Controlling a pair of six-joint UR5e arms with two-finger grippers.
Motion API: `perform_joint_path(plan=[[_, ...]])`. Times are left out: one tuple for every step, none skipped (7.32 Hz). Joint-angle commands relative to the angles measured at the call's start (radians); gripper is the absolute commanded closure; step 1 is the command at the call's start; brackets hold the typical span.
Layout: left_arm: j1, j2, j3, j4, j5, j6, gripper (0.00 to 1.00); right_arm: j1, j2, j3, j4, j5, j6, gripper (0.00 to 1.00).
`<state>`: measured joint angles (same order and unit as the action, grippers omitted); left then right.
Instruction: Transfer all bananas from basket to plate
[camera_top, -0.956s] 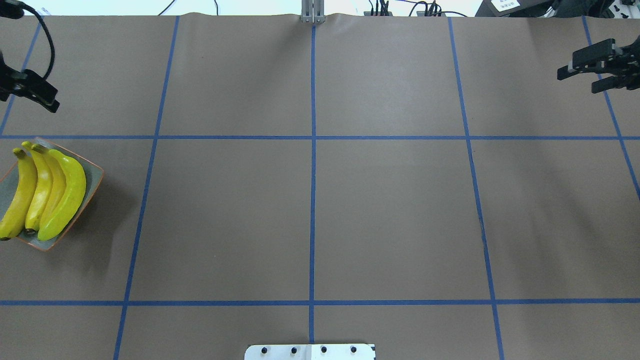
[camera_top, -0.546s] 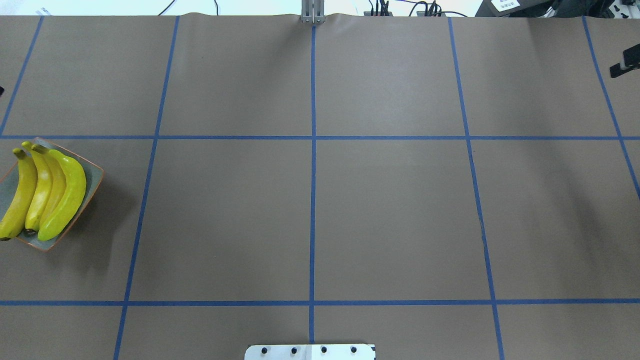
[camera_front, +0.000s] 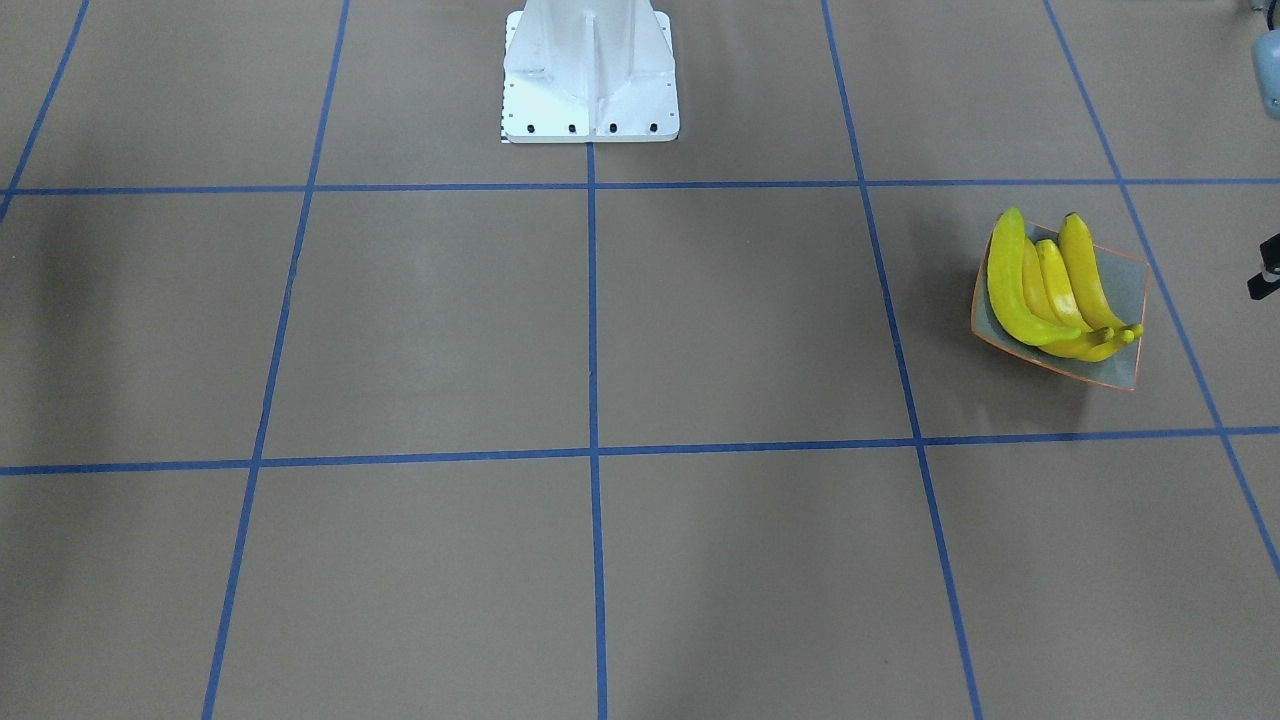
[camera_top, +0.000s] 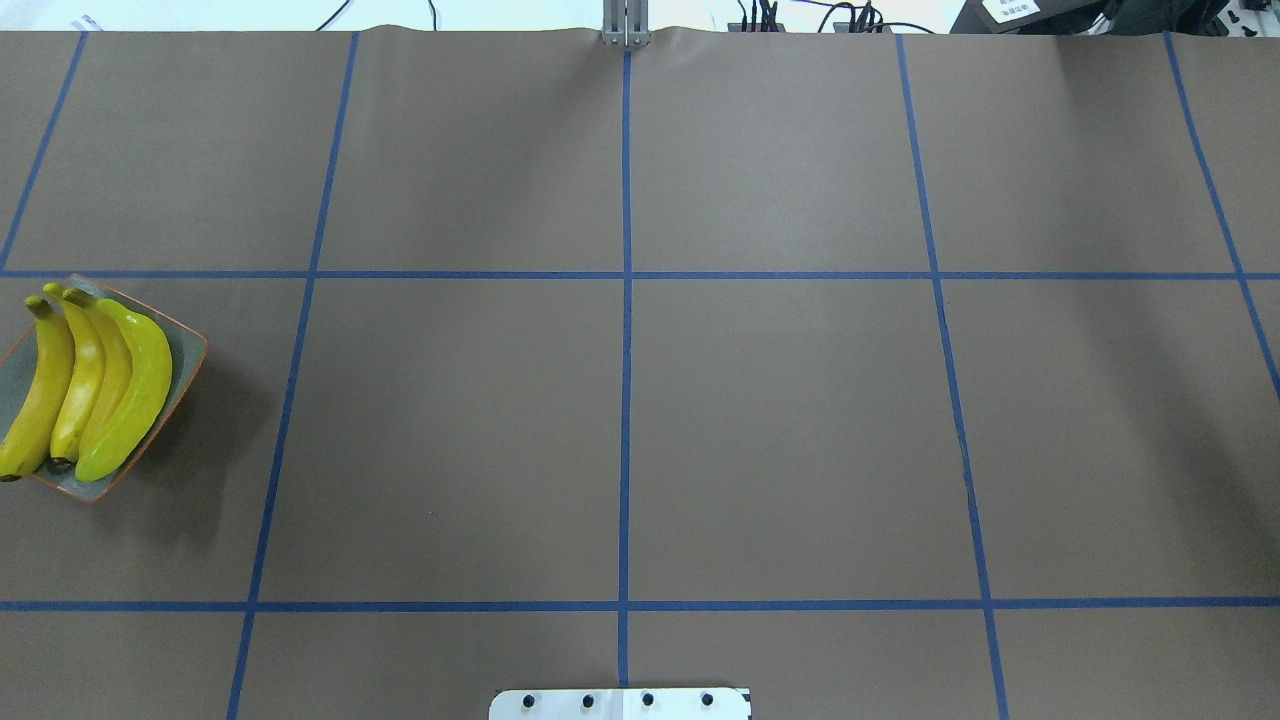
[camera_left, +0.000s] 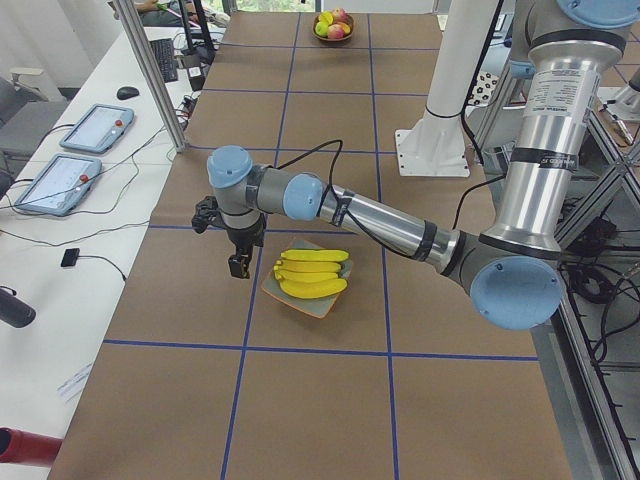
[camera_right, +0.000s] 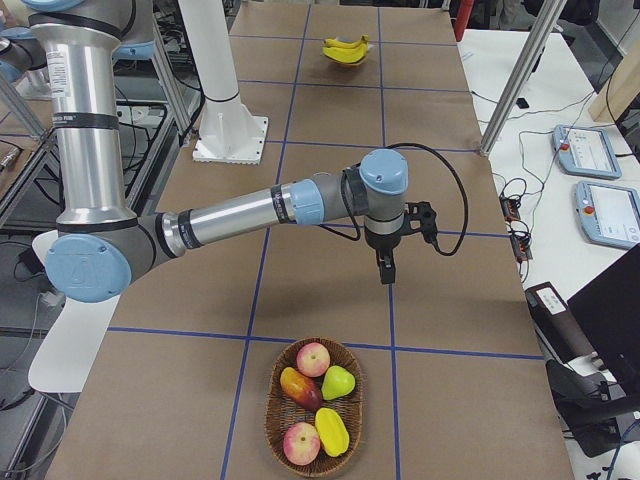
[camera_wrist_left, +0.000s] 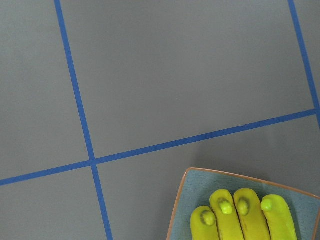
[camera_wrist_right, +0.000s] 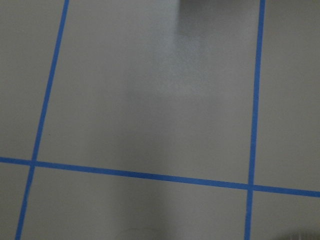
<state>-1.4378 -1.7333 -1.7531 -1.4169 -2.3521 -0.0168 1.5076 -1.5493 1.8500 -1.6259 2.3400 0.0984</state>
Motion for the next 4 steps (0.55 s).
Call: perform_joint_path(plan=[[0.000,0.021,-0.008,-0.011,-0.045,-0.046,0.00,-0.001,-0.028,0.014,-0.002,0.004,-0.006,0.00],[0.000,0.021,-0.011,-0.013,-0.056,-0.045,0.00,-0.010,-0.019,0.012,-0.002,0.010,-0.006,0.00],[0.000,0.021,-0.014,-0.014,-0.056,-0.042,0.00,-0.030,-0.014,0.012,-0.002,0.010,-0.006,0.00],[0.002,0.030,-0.014,-0.014,-0.058,-0.043,0.00,-0.039,-0.012,0.012,0.004,0.010,-0.005,0.00]])
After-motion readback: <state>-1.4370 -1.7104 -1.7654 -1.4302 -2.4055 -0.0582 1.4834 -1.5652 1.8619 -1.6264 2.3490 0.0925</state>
